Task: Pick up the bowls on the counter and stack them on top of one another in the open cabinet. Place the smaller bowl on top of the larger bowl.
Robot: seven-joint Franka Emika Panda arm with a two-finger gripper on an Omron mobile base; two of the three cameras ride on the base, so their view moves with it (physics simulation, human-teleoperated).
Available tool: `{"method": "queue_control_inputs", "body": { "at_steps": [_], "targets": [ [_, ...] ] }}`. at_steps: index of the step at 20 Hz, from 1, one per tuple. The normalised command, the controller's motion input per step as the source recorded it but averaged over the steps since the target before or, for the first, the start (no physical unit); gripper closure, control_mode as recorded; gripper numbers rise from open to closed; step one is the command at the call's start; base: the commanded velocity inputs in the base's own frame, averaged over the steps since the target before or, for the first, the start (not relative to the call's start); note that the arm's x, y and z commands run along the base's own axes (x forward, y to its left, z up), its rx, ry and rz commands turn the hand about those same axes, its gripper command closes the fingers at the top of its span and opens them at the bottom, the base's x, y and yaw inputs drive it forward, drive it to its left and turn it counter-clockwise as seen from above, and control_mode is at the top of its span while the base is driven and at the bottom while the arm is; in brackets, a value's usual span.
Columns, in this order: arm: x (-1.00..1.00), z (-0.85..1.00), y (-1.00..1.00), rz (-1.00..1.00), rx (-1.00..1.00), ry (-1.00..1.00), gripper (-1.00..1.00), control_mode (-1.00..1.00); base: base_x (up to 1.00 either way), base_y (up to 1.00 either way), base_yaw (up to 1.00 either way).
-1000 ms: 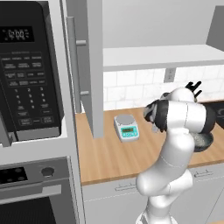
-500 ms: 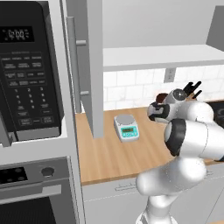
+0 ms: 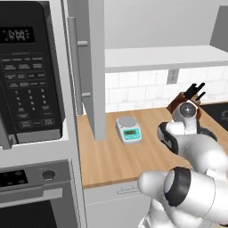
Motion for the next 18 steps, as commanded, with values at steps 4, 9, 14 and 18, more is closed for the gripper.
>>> {"method": "queue_control_inputs", "body": {
  "at_steps": [4,9,14,18],
  "targets": [
    [-0.64,0.24,-0.03,-0.10,0.00,0.20,1.00,-1.00,0.00,0.00,0.00],
    [-0.31,0.00,-0.50,-0.01,0.13,0.17,1.00,-1.00,0.00,0.00,0.00],
    [0.00,-0.01,-0.14,-0.01,0.03,0.03,1.00,-1.00,0.00,0.00,0.00],
    [0.03,-0.18,-0.19,0.00,0.00,0.00,1.00,-1.00,0.00,0.00,0.00]
  ]
}}
